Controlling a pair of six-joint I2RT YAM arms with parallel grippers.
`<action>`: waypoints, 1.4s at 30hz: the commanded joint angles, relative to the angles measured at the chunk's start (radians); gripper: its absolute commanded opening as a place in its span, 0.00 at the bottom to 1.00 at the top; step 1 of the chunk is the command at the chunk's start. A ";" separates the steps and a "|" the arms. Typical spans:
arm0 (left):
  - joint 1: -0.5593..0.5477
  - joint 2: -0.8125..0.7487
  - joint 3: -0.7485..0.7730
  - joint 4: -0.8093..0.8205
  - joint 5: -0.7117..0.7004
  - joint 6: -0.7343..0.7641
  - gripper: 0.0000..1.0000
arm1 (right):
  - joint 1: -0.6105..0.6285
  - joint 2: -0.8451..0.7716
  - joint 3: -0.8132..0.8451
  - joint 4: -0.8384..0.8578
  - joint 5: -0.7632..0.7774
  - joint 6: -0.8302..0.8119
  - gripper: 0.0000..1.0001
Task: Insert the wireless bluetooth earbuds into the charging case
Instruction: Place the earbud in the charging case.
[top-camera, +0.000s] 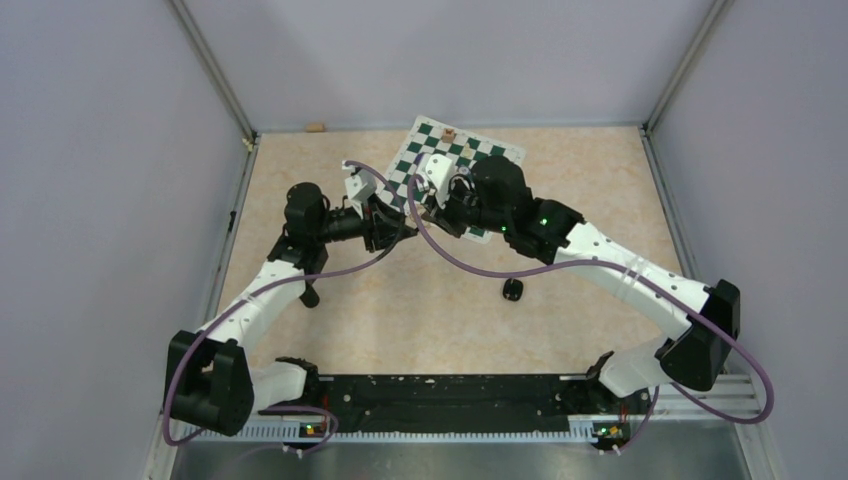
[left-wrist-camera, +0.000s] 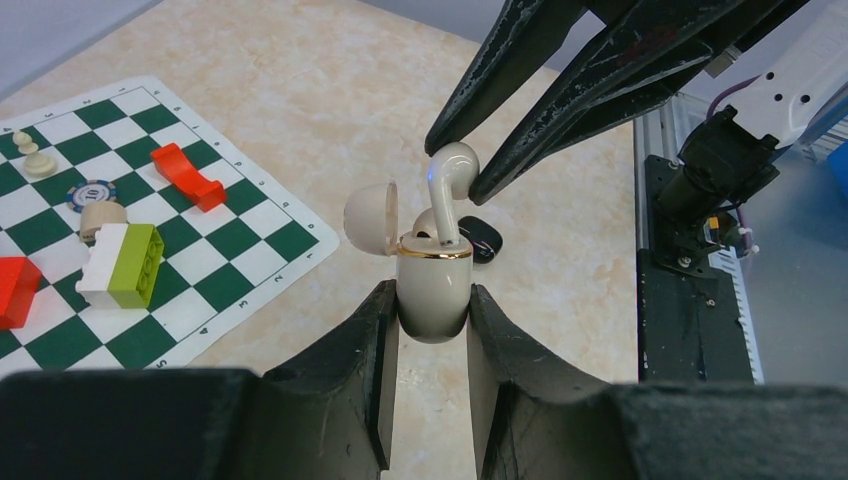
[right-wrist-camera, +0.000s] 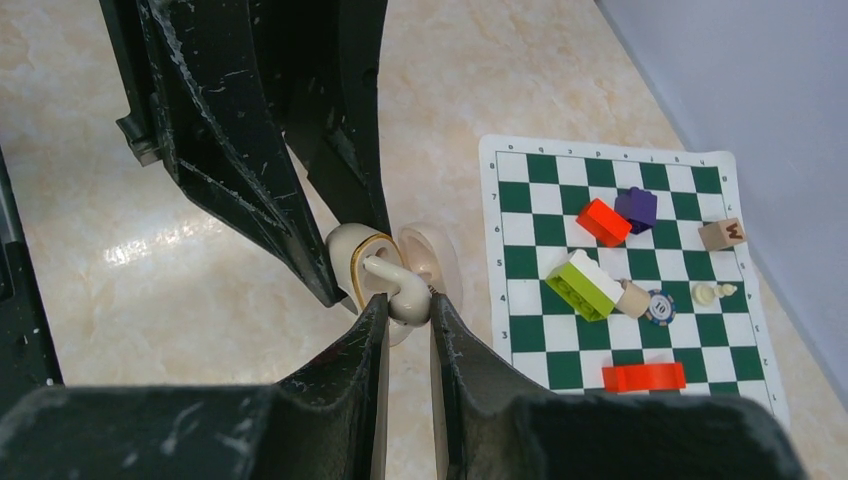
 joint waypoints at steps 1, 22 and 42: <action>-0.007 -0.011 0.017 0.064 0.020 -0.010 0.00 | 0.017 0.004 0.004 0.030 0.005 -0.007 0.06; -0.014 -0.001 0.017 0.054 0.021 0.004 0.00 | 0.056 0.025 0.010 0.017 0.005 -0.037 0.08; -0.020 -0.005 0.017 -0.006 0.052 0.098 0.00 | 0.085 0.048 0.042 -0.038 0.061 -0.091 0.15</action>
